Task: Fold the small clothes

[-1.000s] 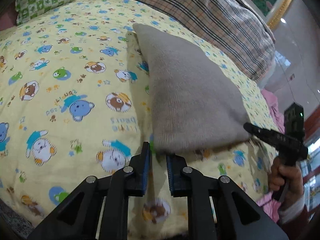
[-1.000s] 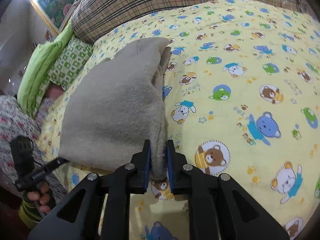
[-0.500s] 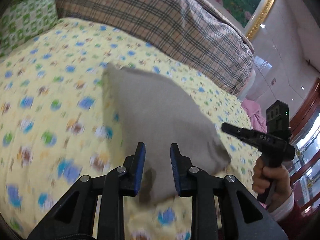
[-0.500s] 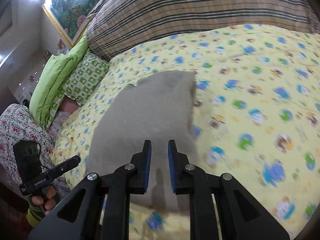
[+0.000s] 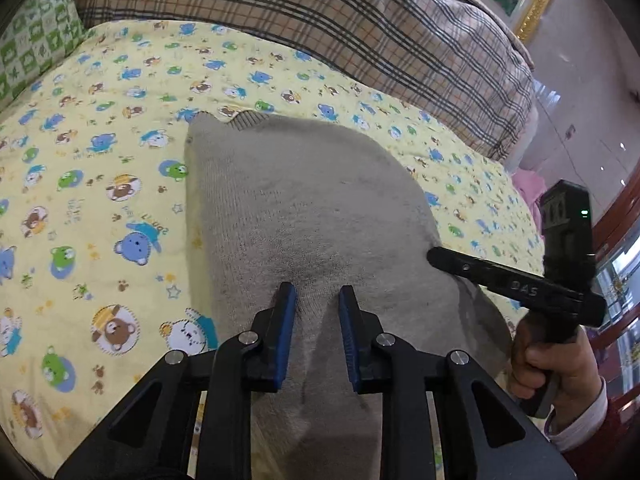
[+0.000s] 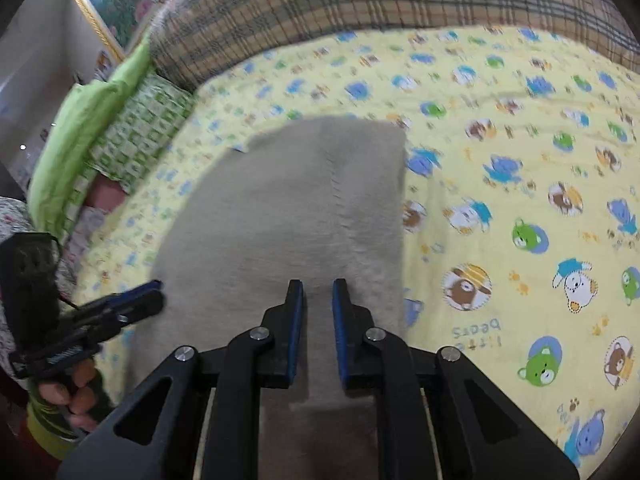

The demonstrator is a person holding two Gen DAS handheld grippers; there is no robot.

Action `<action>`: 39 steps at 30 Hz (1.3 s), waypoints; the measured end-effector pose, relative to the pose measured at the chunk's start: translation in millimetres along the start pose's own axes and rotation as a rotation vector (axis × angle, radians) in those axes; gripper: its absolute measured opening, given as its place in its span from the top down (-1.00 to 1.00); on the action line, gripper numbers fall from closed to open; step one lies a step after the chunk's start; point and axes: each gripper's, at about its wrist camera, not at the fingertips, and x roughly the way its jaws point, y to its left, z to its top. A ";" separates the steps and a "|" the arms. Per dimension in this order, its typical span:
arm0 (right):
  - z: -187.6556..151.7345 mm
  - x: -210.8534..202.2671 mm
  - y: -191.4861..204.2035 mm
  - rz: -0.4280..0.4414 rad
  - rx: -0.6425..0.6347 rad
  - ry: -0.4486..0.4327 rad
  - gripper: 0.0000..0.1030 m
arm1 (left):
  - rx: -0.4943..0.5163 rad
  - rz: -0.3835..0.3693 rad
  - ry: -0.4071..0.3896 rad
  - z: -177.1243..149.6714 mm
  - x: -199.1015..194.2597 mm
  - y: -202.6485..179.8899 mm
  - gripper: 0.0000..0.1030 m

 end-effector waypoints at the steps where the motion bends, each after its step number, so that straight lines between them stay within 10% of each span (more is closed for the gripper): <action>1: -1.4 5.3 -3.6 -0.009 -0.008 0.004 0.73 | -0.002 0.003 -0.001 -0.7 2.7 0.2 0.56; 15: -1.6 -5.8 -12.5 0.003 0.033 -0.029 0.66 | 0.025 -0.007 -0.049 -7.4 -17.2 -7.0 0.56; 24: -48.7 -68.7 1.8 0.038 0.024 -0.071 0.65 | 0.026 -0.132 -0.035 -64.3 -62.9 -17.5 0.55; 39: -96.2 -71.1 -4.7 -0.042 -0.019 -0.029 0.64 | -0.042 -0.100 0.011 -104.2 -49.2 -0.3 0.58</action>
